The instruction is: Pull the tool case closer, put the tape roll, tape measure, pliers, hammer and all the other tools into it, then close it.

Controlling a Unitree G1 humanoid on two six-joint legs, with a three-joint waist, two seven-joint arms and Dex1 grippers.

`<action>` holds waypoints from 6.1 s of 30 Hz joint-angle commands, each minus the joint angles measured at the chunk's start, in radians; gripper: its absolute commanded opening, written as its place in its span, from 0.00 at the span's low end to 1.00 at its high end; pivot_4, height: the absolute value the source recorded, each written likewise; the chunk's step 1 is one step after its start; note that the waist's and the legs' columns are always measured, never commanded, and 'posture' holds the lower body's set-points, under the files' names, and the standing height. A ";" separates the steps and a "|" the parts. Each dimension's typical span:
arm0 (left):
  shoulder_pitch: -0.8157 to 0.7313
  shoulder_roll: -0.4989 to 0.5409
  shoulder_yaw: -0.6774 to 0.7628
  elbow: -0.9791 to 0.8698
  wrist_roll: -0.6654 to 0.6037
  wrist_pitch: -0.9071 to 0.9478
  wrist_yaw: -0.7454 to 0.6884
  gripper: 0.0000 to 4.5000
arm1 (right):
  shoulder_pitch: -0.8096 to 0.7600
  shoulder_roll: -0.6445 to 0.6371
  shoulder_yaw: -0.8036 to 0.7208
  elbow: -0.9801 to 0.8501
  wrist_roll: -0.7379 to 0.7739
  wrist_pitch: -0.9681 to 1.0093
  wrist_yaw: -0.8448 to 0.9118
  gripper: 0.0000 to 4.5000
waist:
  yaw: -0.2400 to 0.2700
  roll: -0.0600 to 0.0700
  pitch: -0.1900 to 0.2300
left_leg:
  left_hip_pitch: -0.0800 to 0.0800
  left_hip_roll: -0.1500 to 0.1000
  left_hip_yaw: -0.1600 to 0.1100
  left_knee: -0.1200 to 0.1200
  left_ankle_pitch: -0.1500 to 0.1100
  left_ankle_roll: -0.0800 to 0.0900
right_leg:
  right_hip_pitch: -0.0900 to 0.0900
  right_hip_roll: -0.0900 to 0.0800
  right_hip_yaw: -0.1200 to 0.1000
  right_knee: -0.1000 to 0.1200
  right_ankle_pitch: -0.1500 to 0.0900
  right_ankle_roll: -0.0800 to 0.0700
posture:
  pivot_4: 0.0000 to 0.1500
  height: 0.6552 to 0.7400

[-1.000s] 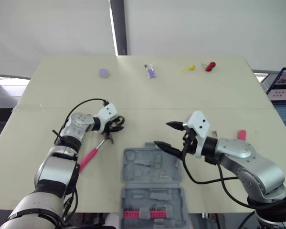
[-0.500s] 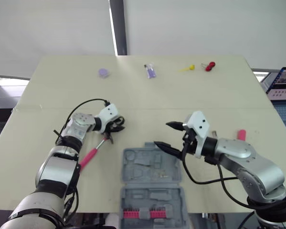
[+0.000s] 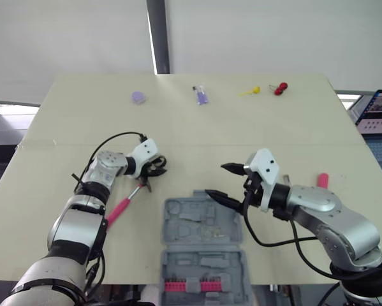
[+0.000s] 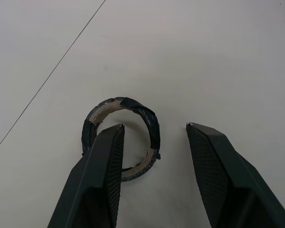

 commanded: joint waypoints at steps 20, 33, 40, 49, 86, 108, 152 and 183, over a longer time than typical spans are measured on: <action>-0.022 0.007 0.024 -0.020 -0.023 -0.014 -0.027 0.01 | -0.005 0.002 -0.034 -0.056 0.026 0.004 -0.007 1.00 | 0.000 0.000 0.000 | 0.000 0.000 0.000 0.000 0.000 0.000 | 0.000 0.000 0.000 0.000 0.000 0.000 | 1.00 1.00; 0.140 0.134 0.122 -0.600 -0.325 0.343 -0.478 0.01 | -0.014 -0.150 -0.153 -0.133 0.184 0.045 0.097 1.00 | -0.002 0.000 0.000 | -0.001 0.000 0.001 0.000 0.000 0.000 | -0.002 -0.001 0.000 0.002 0.000 0.000 | 1.00 1.00; 0.380 0.170 0.057 -0.992 -0.402 0.586 -0.493 0.01 | -0.009 -0.201 -0.136 -0.144 0.213 0.046 0.132 1.00 | -0.003 0.000 0.000 | -0.001 0.001 0.002 0.000 0.000 0.000 | -0.002 -0.001 0.000 0.002 0.000 0.000 | 1.00 1.00; 0.450 0.186 -0.024 -1.117 -0.403 0.700 -0.456 0.01 | 0.016 -0.219 -0.145 -0.164 0.229 0.050 0.120 1.00 | 0.003 0.000 0.000 | -0.001 0.000 0.003 0.001 -0.001 0.001 | -0.001 -0.002 0.000 0.001 0.000 0.000 | 1.00 1.00; 0.435 0.206 -0.154 -1.003 -0.246 0.513 -0.391 0.01 | 0.064 -0.225 -0.155 -0.194 0.234 0.042 0.101 1.00 | 0.004 0.000 0.000 | -0.001 0.000 0.004 0.001 -0.001 0.001 | -0.002 -0.002 0.001 0.000 0.000 0.000 | 1.00 1.00; 0.437 0.211 -0.143 -1.055 -0.283 0.551 -0.423 0.33 | 0.074 -0.220 -0.156 -0.199 0.236 0.044 0.091 1.00 | 0.004 0.000 0.000 | -0.001 0.000 0.004 0.001 -0.001 0.001 | -0.002 -0.002 0.001 0.000 0.000 0.000 | 1.00 1.00; 0.550 0.118 -0.069 -0.908 -0.254 0.251 -0.260 0.33 | 0.061 -0.224 -0.144 -0.170 0.225 0.022 0.102 1.00 | 0.005 0.000 0.000 | -0.001 0.000 0.005 0.001 -0.001 0.001 | -0.002 -0.002 0.001 0.000 0.000 0.000 | 1.00 1.00; 0.531 0.087 -0.031 -0.871 -0.308 0.271 -0.262 0.33 | 0.062 -0.219 -0.155 -0.149 0.224 0.010 0.105 1.00 | 0.007 -0.001 -0.001 | 0.001 0.000 0.005 0.001 -0.001 0.001 | -0.001 -0.002 0.001 0.000 0.000 0.000 | 1.00 1.00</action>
